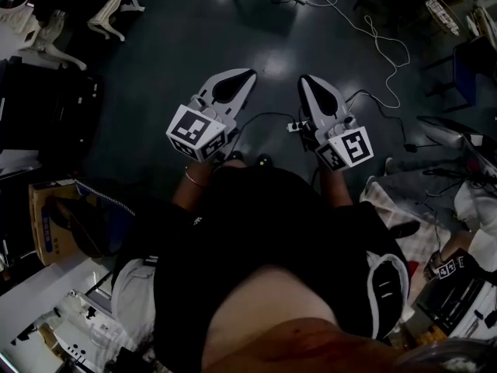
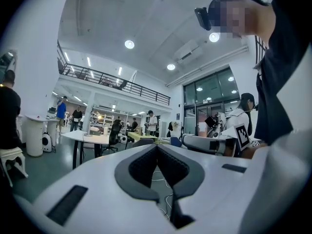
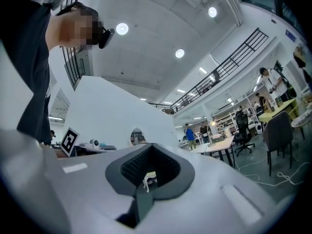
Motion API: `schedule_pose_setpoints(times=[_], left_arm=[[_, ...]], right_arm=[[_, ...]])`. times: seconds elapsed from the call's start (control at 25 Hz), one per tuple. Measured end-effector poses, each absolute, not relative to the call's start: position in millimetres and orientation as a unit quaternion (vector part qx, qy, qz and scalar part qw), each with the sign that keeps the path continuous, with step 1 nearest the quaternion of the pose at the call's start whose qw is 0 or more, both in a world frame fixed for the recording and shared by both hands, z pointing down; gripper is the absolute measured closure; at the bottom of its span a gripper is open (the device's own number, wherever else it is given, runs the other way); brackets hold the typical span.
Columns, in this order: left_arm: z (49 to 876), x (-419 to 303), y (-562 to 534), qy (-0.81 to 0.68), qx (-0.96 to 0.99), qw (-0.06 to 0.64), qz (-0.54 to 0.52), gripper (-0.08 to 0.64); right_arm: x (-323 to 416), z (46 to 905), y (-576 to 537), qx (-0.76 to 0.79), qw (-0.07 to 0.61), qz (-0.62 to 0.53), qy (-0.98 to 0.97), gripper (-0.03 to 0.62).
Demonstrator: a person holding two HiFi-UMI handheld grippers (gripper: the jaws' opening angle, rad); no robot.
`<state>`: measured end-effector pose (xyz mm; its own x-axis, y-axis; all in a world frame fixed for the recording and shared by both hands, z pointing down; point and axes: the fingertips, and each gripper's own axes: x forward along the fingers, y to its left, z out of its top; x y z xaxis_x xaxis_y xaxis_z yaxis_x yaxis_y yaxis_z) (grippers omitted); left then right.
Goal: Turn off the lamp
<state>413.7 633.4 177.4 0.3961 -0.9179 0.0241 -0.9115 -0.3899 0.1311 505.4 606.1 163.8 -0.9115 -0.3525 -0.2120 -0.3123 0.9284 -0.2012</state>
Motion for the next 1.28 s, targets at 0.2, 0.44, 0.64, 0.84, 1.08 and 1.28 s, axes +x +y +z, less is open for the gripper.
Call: schedule_pose_setpoints(times=[0.2,0.44,0.64,0.84,1.08,1.28], left_arm=[[179,443,618,-0.531,0.846,0.049,-0.015,0.552],[178,462,610,-0.518,0.853,0.055,-0.025,0.552],[183,461,608,-0.525,0.849,0.065,-0.022,0.552],[185,462,603,-0.525,0.848,0.065,-0.020,0.552],[189,453,590,-0.531,0.844,0.065,-0.022,0.552],[190,438,579,-0.535,0.842,0.067,-0.024,0.552]], right_arm=[[537,171,594,-0.203,0.112,-0.069,0.970,0.592],[558,174,588,-0.214,0.115,-0.071,0.967,0.592],[564,182,585,-0.230,0.109,-0.078,0.964,0.592],[565,182,582,-0.227,0.115,-0.081,0.964,0.592],[556,184,573,-0.220,0.114,-0.080,0.965,0.592],[543,184,558,-0.222,0.114,-0.080,0.965,0.592]])
